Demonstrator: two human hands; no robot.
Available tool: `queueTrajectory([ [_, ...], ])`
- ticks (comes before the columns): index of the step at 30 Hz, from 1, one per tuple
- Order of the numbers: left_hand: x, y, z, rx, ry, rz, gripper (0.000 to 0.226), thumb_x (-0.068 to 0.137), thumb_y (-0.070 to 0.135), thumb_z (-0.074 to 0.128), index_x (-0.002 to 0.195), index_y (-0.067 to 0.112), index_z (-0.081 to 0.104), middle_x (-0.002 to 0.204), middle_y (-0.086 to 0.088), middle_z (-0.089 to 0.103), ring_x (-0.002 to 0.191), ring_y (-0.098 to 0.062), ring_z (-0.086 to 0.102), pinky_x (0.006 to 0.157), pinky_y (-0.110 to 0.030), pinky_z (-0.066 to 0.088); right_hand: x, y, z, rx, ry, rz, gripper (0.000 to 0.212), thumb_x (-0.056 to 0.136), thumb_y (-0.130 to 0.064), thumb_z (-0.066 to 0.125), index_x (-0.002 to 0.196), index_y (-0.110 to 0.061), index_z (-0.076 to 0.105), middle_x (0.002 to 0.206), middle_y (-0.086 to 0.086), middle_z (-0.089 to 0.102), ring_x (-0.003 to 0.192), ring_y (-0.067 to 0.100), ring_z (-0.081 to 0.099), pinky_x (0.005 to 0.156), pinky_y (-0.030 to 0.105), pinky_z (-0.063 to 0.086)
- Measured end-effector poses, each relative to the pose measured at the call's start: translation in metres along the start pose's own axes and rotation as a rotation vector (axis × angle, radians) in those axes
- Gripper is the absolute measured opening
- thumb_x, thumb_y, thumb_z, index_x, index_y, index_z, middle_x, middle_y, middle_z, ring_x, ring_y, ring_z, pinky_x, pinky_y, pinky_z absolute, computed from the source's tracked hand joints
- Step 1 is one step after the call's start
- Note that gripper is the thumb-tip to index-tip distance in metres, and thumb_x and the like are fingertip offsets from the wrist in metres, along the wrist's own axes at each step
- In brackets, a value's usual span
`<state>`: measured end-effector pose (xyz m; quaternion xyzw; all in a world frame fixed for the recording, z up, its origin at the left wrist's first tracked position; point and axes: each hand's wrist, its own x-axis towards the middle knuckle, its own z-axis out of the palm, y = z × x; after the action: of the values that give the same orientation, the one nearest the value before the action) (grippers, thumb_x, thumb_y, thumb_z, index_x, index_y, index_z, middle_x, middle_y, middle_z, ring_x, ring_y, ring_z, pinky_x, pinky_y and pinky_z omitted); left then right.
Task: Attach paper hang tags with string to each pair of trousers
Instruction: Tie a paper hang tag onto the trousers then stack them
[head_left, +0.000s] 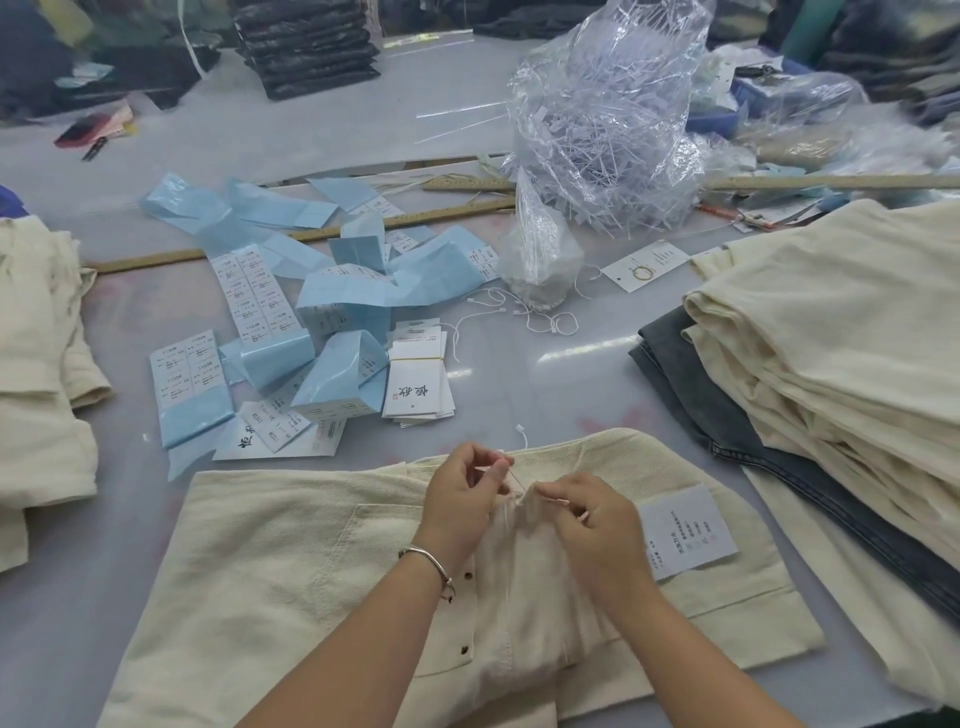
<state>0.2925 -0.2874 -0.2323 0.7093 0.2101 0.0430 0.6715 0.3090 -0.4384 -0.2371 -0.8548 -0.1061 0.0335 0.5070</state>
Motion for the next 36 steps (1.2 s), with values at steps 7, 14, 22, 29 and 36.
queueTrajectory([
  [7, -0.005, 0.019, 0.006, -0.219, -0.204, -0.023, 0.013, 0.098, 0.006, 0.052, 0.086, 0.010, 0.050, 0.079, -0.009, 0.072, 0.047, -0.013, 0.054, 0.045, -0.019, 0.038, -0.013, 0.027, -0.066, -0.677, -0.679, -0.217, 0.086, 0.068, -0.034, 0.056, 0.147, -0.045, 0.025, 0.144, -0.031, 0.012, 0.134, -0.007, 0.009, 0.113, 0.019, 0.004],
  [14, -0.014, 0.012, 0.019, -0.301, -0.266, -0.088, 0.009, 0.087, -0.005, 0.064, 0.092, 0.002, 0.065, 0.075, -0.012, 0.071, 0.059, -0.017, 0.065, 0.057, -0.022, 0.050, -0.006, 0.015, -0.070, -0.607, -0.311, -0.256, 0.018, 0.082, -0.018, 0.059, 0.089, -0.014, 0.075, 0.090, -0.001, 0.073, 0.084, 0.023, 0.066, 0.075, 0.035, 0.052],
  [22, -0.012, 0.004, 0.013, -0.323, -0.226, -0.161, 0.005, 0.088, -0.004, 0.063, 0.091, -0.001, 0.066, 0.080, -0.016, 0.073, 0.063, -0.020, 0.070, 0.054, -0.021, 0.052, 0.049, -0.008, -0.063, -0.162, -0.429, 0.204, 0.033, 0.083, -0.003, 0.048, 0.102, -0.026, 0.063, 0.068, -0.010, 0.052, 0.063, 0.011, 0.049, 0.059, 0.025, 0.038],
  [29, -0.016, -0.009, 0.020, -0.180, -0.218, -0.120, 0.010, 0.095, 0.002, 0.056, 0.088, 0.001, 0.064, 0.067, -0.007, 0.067, 0.046, -0.014, 0.062, 0.045, -0.019, 0.044, 0.032, 0.023, -0.036, -0.424, -0.148, -0.326, 0.017, 0.067, -0.001, 0.073, 0.076, -0.014, 0.066, 0.075, -0.004, 0.058, 0.077, 0.020, 0.055, 0.071, 0.041, 0.047],
  [36, -0.010, -0.013, 0.027, -0.042, -0.220, -0.097, 0.015, 0.093, 0.006, 0.060, 0.080, 0.009, 0.065, 0.059, -0.002, 0.063, 0.038, -0.015, 0.056, 0.038, -0.017, 0.038, 0.023, 0.043, -0.031, -0.353, -0.173, -0.237, 0.015, 0.071, -0.001, 0.080, 0.077, -0.010, 0.070, 0.077, -0.003, 0.058, 0.077, 0.018, 0.049, 0.072, 0.018, 0.033],
])
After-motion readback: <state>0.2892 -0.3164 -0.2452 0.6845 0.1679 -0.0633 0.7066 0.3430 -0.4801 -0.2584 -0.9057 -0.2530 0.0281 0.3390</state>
